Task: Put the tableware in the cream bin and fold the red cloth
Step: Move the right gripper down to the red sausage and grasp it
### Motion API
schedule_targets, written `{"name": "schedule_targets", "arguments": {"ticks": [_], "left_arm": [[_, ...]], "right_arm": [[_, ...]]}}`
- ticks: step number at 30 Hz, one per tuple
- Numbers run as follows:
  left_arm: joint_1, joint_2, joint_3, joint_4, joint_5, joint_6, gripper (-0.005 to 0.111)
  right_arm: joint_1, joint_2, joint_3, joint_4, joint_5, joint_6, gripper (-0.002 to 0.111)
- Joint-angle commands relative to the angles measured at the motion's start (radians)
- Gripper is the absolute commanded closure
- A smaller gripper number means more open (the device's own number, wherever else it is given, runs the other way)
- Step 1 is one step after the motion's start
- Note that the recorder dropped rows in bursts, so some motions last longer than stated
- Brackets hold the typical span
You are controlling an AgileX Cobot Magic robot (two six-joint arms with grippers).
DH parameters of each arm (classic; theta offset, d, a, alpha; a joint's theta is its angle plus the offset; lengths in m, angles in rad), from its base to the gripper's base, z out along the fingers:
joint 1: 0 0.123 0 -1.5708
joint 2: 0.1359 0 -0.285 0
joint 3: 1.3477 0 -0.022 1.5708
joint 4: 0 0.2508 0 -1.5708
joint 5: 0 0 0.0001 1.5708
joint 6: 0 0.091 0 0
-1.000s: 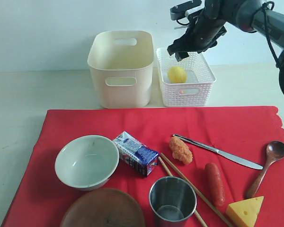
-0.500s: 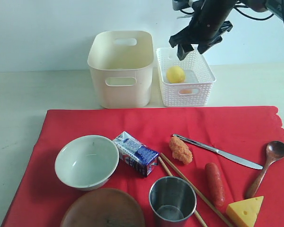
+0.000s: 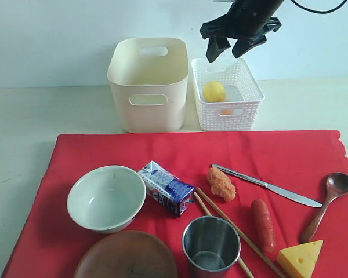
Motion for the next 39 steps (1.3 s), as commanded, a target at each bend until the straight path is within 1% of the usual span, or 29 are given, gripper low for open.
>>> {"name": "schedule_targets", "arguments": {"ticks": [1, 6, 19, 23, 27, 30, 35, 39], "left_arm": [[0.002, -0.006, 0.003, 0.001, -0.013, -0.001, 0.107], [0.002, -0.006, 0.003, 0.001, -0.013, -0.001, 0.107], [0.002, -0.006, 0.003, 0.001, -0.013, -0.001, 0.107], [0.002, -0.006, 0.003, 0.001, -0.013, -0.001, 0.107], [0.001, -0.006, 0.003, 0.001, -0.013, -0.001, 0.107], [-0.005, -0.006, 0.003, 0.001, -0.013, -0.001, 0.107], [-0.005, -0.006, 0.003, 0.001, -0.013, -0.001, 0.107], [-0.005, -0.006, 0.003, 0.001, -0.013, -0.001, 0.107]], "right_arm": [[0.010, -0.074, 0.090, 0.003, 0.002, -0.005, 0.046], [0.016, -0.170, 0.250, 0.007, -0.010, -0.007, 0.046], [0.016, -0.450, 0.717, 0.005, -0.265, -0.027, 0.046], [0.016, -0.531, 0.855, 0.005, -0.350, -0.050, 0.046], [0.016, -0.597, 0.979, 0.009, -0.396, -0.090, 0.046], [0.016, -0.635, 1.054, 0.016, -0.433, -0.096, 0.046], [0.016, -0.671, 1.159, 0.038, -0.433, -0.093, 0.046], [0.019, -0.676, 1.241, 0.038, -0.435, -0.052, 0.047]]}}
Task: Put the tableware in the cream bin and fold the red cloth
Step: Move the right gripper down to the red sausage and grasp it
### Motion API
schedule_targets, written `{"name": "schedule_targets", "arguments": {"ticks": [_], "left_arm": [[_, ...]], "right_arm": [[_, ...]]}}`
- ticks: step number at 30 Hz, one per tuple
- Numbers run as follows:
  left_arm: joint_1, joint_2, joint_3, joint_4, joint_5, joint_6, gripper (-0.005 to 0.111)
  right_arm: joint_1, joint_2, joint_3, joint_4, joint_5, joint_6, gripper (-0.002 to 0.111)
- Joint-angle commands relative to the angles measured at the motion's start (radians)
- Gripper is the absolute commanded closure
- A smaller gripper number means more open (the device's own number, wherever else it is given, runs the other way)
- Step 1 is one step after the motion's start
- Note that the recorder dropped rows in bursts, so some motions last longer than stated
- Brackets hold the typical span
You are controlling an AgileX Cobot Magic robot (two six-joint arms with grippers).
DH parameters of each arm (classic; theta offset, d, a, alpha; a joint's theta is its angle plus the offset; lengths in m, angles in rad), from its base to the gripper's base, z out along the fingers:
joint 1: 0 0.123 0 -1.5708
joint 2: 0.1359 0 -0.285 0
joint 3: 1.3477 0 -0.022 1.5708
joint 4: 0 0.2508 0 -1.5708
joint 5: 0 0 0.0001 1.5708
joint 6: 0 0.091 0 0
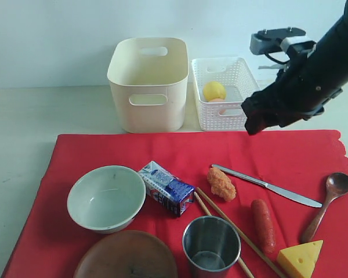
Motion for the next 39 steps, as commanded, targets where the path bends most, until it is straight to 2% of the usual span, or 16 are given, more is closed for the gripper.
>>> {"name": "schedule_targets", "arguments": {"ticks": [1, 5, 9, 14, 25, 33, 39], "left_arm": [[-0.005, -0.006, 0.003, 0.001, -0.013, -0.001, 0.107], [-0.005, -0.006, 0.003, 0.001, -0.013, -0.001, 0.107], [-0.005, -0.006, 0.003, 0.001, -0.013, -0.001, 0.107], [-0.005, -0.006, 0.003, 0.001, -0.013, -0.001, 0.107], [-0.005, -0.006, 0.003, 0.001, -0.013, -0.001, 0.107], [-0.005, -0.006, 0.003, 0.001, -0.013, -0.001, 0.107], [-0.005, -0.006, 0.003, 0.001, -0.013, -0.001, 0.107]], "right_arm": [[0.012, -0.012, 0.086, -0.005, -0.018, 0.042, 0.048], [0.069, -0.012, 0.158, -0.050, -0.055, 0.086, 0.050], [0.127, -0.006, 0.207, -0.180, -0.069, 0.227, 0.050], [0.141, 0.025, 0.227, -0.259, -0.072, 0.353, 0.050], [0.141, 0.139, 0.227, -0.208, -0.099, 0.344, 0.050], [0.141, 0.192, 0.227, -0.063, -0.125, 0.203, 0.050], [0.141, 0.229, 0.227, -0.056, -0.139, 0.196, 0.052]]}}
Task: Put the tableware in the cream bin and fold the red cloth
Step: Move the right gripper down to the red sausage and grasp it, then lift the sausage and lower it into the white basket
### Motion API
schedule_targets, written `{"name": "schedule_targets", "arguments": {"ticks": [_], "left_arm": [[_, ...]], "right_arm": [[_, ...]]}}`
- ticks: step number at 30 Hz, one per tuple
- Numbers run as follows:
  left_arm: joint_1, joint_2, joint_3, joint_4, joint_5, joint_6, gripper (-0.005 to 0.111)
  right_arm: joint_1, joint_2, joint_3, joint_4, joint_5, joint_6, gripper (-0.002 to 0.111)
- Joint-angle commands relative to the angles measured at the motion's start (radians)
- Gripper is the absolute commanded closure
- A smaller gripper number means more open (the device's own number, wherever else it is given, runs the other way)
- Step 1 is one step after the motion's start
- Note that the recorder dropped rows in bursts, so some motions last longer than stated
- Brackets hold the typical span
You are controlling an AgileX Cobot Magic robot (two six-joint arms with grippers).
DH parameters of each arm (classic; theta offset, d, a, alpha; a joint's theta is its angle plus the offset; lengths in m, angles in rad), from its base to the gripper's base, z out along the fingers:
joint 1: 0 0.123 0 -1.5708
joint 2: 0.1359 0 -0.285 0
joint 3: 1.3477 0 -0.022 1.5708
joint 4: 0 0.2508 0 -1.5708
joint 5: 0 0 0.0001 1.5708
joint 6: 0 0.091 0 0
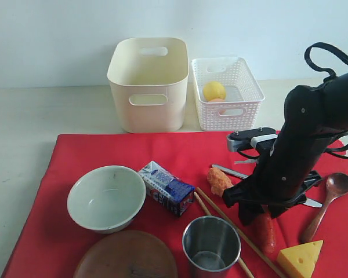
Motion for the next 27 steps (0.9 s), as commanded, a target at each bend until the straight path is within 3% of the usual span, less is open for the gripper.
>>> {"name": "schedule_targets", "arguments": {"ticks": [1, 4, 10, 27], "left_arm": [[-0.005, -0.006, 0.003, 0.001, -0.013, -0.001, 0.107], [-0.005, -0.006, 0.003, 0.001, -0.013, -0.001, 0.107], [-0.005, -0.006, 0.003, 0.001, -0.013, -0.001, 0.107], [-0.005, -0.006, 0.003, 0.001, -0.013, -0.001, 0.107]], "right_arm": [[0.003, 0.025, 0.002, 0.008, -0.022, -0.019, 0.054], [0.003, 0.042, 0.002, 0.006, -0.025, -0.019, 0.068], [0.003, 0.040, 0.002, 0.005, -0.025, -0.050, 0.107], [0.003, -0.062, -0.098, 0.013, -0.053, -0.140, 0.108]]}}
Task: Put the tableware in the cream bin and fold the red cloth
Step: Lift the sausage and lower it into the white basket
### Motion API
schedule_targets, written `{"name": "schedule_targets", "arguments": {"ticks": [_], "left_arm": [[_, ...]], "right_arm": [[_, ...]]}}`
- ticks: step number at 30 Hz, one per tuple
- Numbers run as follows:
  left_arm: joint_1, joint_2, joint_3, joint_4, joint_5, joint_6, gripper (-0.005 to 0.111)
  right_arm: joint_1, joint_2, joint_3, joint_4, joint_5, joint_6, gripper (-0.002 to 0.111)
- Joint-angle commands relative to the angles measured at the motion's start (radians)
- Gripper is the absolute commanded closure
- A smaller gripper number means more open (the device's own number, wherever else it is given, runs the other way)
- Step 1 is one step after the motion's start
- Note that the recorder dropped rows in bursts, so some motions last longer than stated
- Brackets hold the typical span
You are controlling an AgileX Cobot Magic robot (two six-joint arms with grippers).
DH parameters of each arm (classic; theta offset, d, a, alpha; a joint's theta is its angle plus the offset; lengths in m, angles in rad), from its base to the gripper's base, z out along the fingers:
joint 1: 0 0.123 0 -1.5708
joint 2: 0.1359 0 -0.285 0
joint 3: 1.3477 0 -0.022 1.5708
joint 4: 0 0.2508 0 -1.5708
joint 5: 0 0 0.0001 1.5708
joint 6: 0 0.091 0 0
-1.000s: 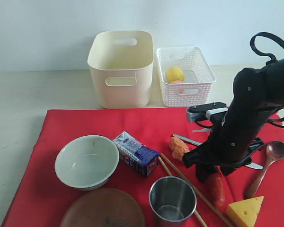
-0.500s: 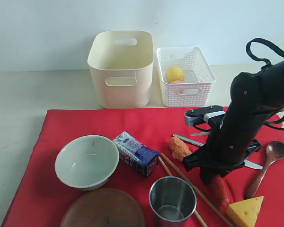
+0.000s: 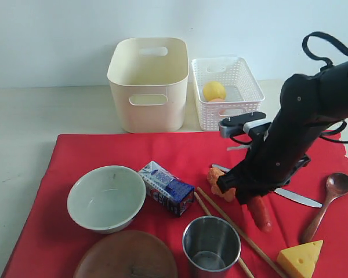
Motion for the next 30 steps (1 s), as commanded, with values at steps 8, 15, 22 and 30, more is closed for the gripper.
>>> {"name": "schedule_targets", "arguments": {"ticks": [8, 15, 22, 30], "left_arm": [[-0.005, -0.006, 0.003, 0.001, -0.013, -0.001, 0.107], [-0.005, -0.006, 0.003, 0.001, -0.013, -0.001, 0.107], [-0.005, -0.006, 0.003, 0.001, -0.013, -0.001, 0.107], [-0.005, -0.006, 0.003, 0.001, -0.013, -0.001, 0.107]], "right_arm": [[0.003, -0.169, -0.125, 0.007, -0.067, -0.098, 0.108], [0.003, -0.194, -0.226, -0.025, -0.199, -0.110, 0.108], [-0.024, -0.163, -0.319, -0.034, -0.334, -0.110, 0.108], [-0.094, -0.031, -0.424, -0.066, -0.431, -0.110, 0.108]]}}
